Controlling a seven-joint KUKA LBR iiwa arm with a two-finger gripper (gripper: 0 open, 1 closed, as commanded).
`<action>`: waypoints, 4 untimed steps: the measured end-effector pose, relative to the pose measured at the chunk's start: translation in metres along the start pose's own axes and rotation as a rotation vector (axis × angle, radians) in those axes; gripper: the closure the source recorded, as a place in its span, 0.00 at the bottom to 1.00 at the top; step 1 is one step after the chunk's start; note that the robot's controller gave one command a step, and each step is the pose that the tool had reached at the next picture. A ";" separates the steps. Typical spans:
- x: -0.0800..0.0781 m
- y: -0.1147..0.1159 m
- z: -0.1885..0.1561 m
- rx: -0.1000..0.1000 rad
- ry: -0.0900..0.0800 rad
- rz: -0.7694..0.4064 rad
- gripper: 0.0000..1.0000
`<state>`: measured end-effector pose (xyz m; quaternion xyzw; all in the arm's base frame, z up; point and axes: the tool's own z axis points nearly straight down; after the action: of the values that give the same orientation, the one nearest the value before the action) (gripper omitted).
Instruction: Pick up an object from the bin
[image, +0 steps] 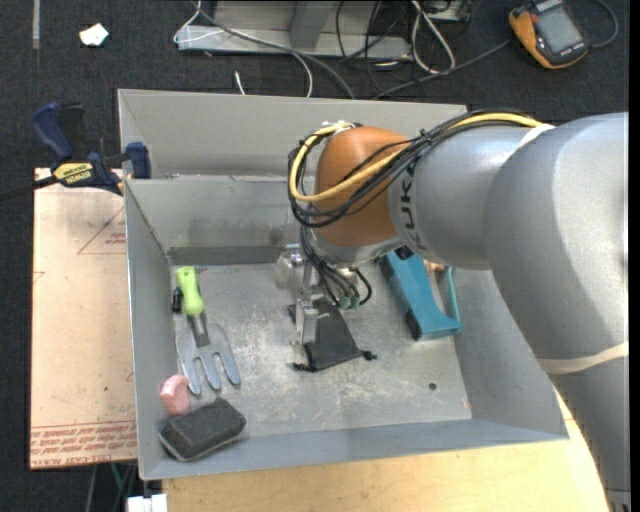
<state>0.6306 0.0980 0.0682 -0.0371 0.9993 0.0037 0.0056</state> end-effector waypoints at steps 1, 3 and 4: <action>0.010 -0.026 -0.002 0.001 0.003 -0.017 0.00; 0.059 -0.074 -0.003 -0.001 -0.003 -0.029 0.00; 0.052 -0.084 -0.006 -0.002 -0.007 -0.032 0.00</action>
Offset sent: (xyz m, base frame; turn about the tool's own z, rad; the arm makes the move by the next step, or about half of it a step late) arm -0.0314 -0.0467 0.0018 -0.1096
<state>0.5847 0.0100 0.0734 -0.0532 0.9985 0.0049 0.0088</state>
